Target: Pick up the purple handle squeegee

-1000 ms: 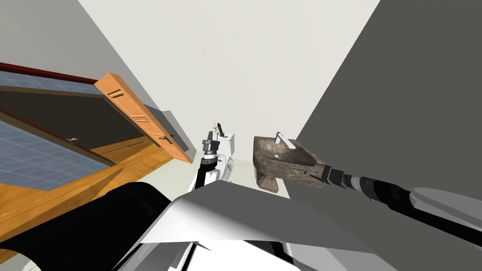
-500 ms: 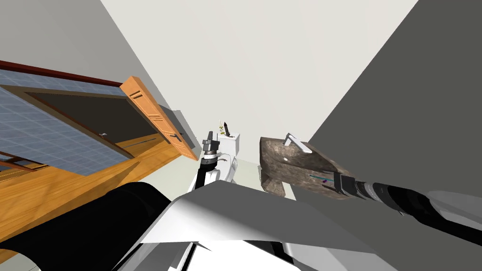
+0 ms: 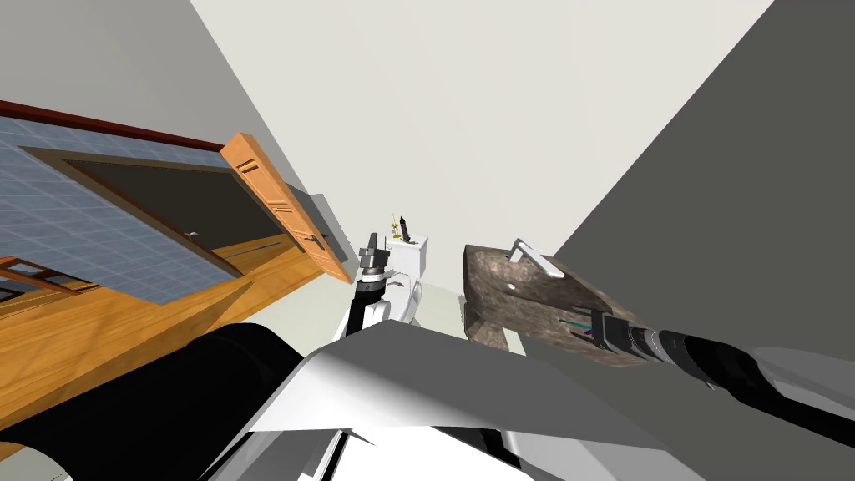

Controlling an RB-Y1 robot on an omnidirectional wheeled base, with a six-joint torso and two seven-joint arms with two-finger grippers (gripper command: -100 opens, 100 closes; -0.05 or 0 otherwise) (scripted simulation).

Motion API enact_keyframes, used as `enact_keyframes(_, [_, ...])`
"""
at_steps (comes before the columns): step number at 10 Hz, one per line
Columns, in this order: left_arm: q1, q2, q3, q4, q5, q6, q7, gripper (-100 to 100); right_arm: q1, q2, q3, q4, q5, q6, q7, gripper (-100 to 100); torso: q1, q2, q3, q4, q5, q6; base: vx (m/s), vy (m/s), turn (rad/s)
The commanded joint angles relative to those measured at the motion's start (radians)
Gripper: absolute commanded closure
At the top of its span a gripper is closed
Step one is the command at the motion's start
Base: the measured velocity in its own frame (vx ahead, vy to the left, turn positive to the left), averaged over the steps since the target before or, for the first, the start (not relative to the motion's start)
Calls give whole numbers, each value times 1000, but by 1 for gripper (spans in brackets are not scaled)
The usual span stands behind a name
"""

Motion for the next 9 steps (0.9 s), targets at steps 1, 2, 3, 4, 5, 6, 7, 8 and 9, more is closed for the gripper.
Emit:
enact_keyframes(1, [0, 0, 0, 0, 0, 0, 0, 0, 0, 0, 0, 0, 0, 0, 0, 100, 0, 0, 0, 0, 0, 0, 0, 0, 0])
enact_keyframes(2, [0, 0, 0, 0, 0, 0, 0, 0, 1, 0, 1, -1, 0, -2, 0, 100, -1, 1, 1, 1, 0, -1, 0, 0, 0])
enact_keyframes(3, [0, 0, 0, 0, 0, 0, 0, 0, 2, 0, 2, -2, 1, -4, 0, 100, -2, 0, 0, 1, 0, -1, 0, -1, 11])
enact_keyframes(4, [0, 0, 0, 0, 0, 0, 0, 0, 1, -1, 1, -1, 1, -3, 2, 100, -3, 0, 0, 0, -2, 0, 0, 0, 0])
enact_keyframes(5, [0, 0, 0, 0, 0, 0, 0, 0, 1, -1, 2, -2, 2, -3, 2, 100, -3, 0, 0, 1, -2, 0, 0, 0, 0])
enact_keyframes(6, [0, 0, 0, 0, 0, 0, 0, 0, 1, -1, 2, -2, 2, -3, 2, 0, -3, 0, 0, 1, -2, 0, 0, 0, 0])
enact_keyframes(7, [0, 0, 0, 0, 0, 0, 0, 0, -1, -31, -14, -11, -8, -18, -14, 100, -3, 0, 0, 1, -2, 0, -45, 4, -125])
enact_keyframes(8, [0, 0, 0, 0, 0, 0, 0, 0, -9, -13, -4, 5, -3, -17, 1, 100, -3, 2, 2, 1, -1, 2, -27, 1, -39])
enact_keyframes(9, [0, 0, 0, 0, 0, 0, 0, 0, -10, -15, -6, 6, -4, -21, 0, 0, -3, 2, 2, 1, -2, 1, 0, 0, 0])
